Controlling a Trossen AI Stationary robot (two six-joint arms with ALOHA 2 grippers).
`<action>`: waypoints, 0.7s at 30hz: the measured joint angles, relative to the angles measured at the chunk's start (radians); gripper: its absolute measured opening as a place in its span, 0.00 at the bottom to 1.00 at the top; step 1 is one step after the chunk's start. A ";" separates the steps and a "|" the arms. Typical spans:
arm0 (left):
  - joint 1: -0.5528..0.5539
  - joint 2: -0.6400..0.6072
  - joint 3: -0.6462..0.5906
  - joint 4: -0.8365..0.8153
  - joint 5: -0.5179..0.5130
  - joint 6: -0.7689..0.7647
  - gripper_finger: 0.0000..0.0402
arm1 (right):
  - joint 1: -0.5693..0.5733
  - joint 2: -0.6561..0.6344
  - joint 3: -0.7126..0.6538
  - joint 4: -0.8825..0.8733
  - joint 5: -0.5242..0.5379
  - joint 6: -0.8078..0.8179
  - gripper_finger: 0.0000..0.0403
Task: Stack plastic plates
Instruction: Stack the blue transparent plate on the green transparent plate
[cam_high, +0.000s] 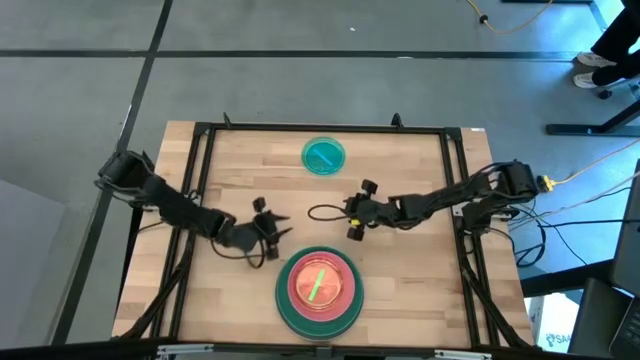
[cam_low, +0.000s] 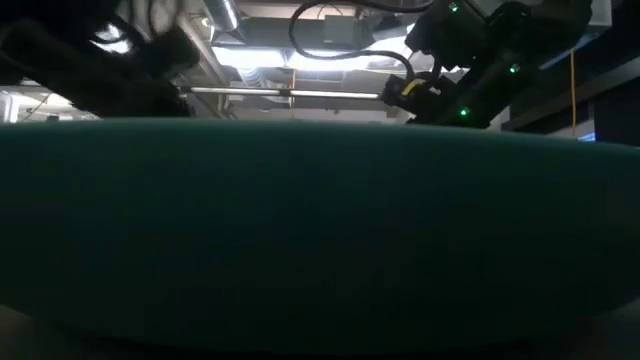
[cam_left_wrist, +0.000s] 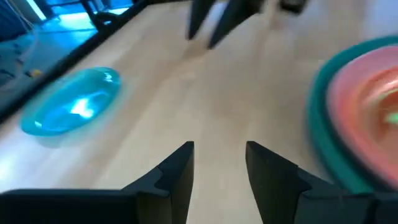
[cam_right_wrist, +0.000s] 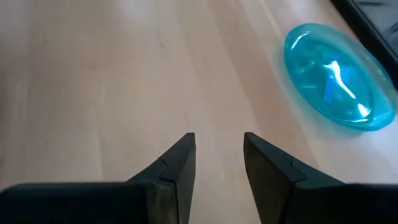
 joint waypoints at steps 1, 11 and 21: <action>0.030 0.001 0.000 -0.003 0.016 0.042 0.35 | 0.003 0.005 0.000 -0.003 -0.002 -0.003 0.32; 0.347 0.030 0.000 -0.034 0.216 0.259 0.35 | 0.074 0.008 0.000 0.000 0.005 -0.021 0.32; 0.546 0.169 0.113 -0.045 0.435 0.492 0.35 | 0.085 0.010 0.000 0.041 0.005 -0.050 0.32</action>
